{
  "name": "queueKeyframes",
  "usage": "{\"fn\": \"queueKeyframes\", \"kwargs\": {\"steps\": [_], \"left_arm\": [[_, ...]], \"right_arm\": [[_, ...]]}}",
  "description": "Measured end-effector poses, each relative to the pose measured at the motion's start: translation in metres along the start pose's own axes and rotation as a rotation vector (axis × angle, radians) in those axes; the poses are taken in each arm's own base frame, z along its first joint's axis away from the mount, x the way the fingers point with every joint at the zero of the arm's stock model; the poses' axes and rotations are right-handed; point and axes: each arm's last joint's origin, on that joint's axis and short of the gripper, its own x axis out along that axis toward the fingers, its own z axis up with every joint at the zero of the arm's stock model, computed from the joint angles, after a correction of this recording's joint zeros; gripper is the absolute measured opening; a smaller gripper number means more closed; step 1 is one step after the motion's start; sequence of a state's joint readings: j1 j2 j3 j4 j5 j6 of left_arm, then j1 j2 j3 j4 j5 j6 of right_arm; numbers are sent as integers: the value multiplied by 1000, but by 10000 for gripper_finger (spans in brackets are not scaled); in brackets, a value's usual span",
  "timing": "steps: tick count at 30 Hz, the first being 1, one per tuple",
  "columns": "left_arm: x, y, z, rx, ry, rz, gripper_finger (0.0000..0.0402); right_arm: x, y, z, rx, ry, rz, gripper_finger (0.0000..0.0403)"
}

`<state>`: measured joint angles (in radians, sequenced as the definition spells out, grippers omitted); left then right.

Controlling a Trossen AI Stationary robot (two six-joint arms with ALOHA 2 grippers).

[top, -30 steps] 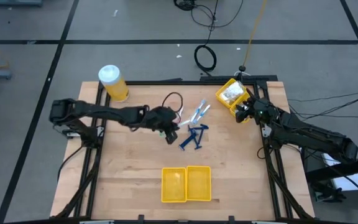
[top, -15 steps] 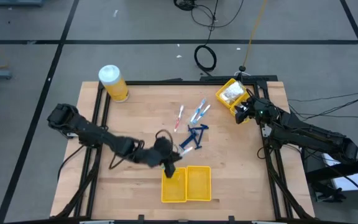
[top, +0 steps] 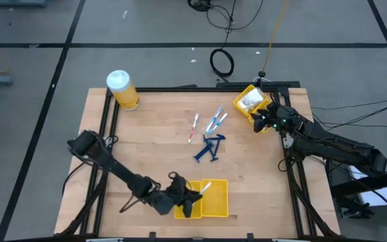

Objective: Pick & Place Travel size toiletries
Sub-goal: Put the white and green toothbrush into the bottom left yellow bin

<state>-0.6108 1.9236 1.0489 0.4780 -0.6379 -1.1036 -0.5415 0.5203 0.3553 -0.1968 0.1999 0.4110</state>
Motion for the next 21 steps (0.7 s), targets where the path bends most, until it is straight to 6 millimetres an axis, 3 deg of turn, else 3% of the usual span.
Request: {"fn": "queueKeyframes", "kwargs": {"steps": [5,10,14,21], "left_arm": [[2,3,-22,-59,-29,-26,25],[-16,-6,-38,-70,-74,-22,25],[-34,-16,-44,-71,-155,-15,25],[-46,-27,-50,-53,-235,-6,25]], "right_arm": [[0,0,-1,30,11,20,192],[4,-3,-10,62,33,9,192],[7,-5,-16,80,10,21,192],[9,-1,-16,111,-2,126,192]]}}
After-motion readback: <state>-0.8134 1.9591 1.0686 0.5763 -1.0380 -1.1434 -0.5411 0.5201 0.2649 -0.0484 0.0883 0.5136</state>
